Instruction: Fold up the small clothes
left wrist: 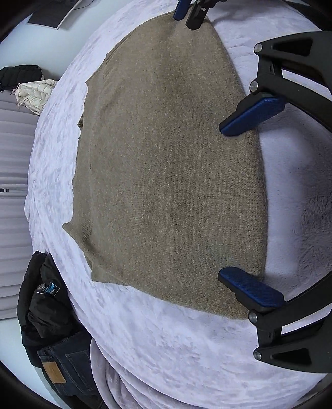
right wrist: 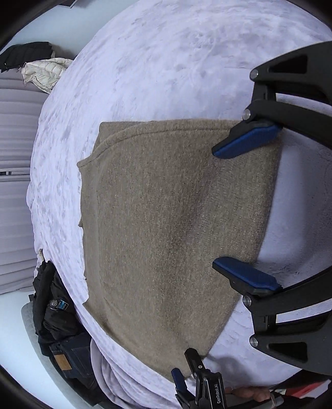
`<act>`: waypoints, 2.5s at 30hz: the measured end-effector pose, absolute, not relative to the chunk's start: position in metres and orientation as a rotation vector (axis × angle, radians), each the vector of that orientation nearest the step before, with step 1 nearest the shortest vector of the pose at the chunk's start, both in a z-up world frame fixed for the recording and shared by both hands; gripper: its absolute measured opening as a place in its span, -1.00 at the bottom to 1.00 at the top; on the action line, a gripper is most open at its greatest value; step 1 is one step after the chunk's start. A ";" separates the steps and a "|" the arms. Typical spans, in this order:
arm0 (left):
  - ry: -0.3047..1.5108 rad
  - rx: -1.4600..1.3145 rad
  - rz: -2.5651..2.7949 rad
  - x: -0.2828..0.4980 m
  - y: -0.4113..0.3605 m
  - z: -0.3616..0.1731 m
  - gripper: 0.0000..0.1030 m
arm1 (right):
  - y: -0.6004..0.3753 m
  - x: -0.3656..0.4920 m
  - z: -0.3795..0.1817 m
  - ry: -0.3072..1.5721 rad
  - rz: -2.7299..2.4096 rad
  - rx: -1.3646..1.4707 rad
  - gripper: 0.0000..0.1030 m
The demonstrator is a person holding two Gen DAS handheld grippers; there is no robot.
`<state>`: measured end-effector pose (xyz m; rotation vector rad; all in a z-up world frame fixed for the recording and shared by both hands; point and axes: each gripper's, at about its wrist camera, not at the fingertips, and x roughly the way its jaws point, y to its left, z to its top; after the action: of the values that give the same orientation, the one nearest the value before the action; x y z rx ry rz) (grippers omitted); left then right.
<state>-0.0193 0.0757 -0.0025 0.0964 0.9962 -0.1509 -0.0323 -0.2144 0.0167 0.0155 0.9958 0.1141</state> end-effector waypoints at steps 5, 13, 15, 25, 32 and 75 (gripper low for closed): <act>0.996 0.102 -0.145 -0.026 0.082 0.008 1.00 | -0.215 -0.037 0.023 1.011 0.094 0.002 0.59; 0.951 -0.119 -0.156 0.021 0.100 0.050 1.00 | -0.185 -0.018 0.058 0.926 0.118 -0.063 0.60; 0.975 -0.133 -0.145 0.046 0.087 0.049 1.00 | -0.167 0.003 0.058 0.912 0.118 -0.093 0.60; 1.045 0.082 -0.153 0.082 0.062 0.007 1.00 | -0.173 0.046 0.019 1.012 0.107 -0.096 0.59; 1.024 -0.068 -0.186 0.111 0.079 0.032 1.00 | -0.201 0.057 0.049 0.972 0.104 0.025 0.60; 1.225 -0.323 -0.397 0.119 0.136 -0.004 0.30 | -0.139 0.010 0.035 0.988 0.095 -0.128 0.64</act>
<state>0.1195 0.1357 -0.0038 -0.3226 1.2249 -0.3966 0.0103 -0.1389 0.0348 -0.1276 0.9878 0.0952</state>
